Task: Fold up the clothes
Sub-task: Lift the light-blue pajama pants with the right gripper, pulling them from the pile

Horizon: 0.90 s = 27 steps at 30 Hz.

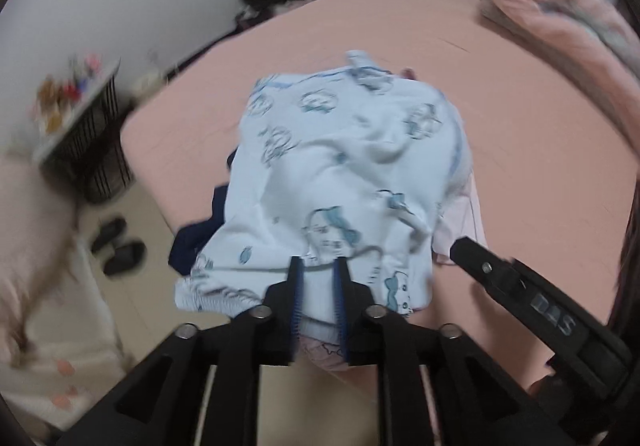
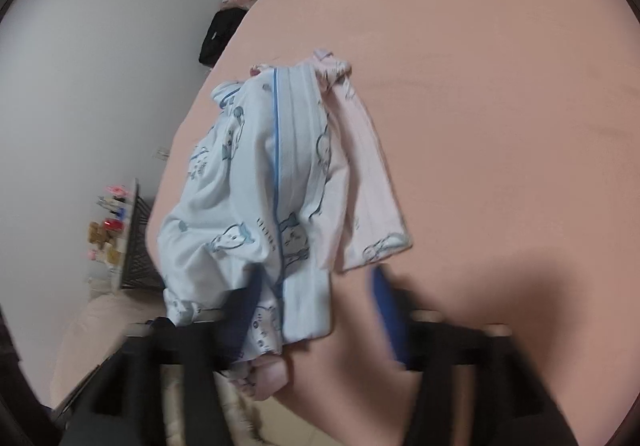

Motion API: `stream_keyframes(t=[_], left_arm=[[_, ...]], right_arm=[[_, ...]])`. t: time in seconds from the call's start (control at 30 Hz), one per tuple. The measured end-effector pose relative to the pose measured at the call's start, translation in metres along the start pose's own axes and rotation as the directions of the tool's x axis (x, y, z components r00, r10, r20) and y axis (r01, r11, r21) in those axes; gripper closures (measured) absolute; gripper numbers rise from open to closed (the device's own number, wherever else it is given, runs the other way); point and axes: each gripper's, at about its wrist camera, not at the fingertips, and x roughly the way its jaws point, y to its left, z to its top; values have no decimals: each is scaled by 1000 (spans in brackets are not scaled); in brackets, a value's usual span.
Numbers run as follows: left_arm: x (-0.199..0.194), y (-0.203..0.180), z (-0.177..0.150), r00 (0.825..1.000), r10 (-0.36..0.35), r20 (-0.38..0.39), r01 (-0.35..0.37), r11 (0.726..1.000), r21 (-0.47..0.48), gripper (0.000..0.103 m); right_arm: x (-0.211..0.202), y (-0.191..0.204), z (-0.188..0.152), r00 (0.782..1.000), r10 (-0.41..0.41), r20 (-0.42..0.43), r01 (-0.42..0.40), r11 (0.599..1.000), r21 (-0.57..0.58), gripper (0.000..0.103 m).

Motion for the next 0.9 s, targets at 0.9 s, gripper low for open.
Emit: stream_keyframes(t=[0.9], left_arm=[[61,52,44,967,-234,-99,188,922,-339,32]], right_arm=[[75,43,19,997,38,-66,-37,999,11,37]])
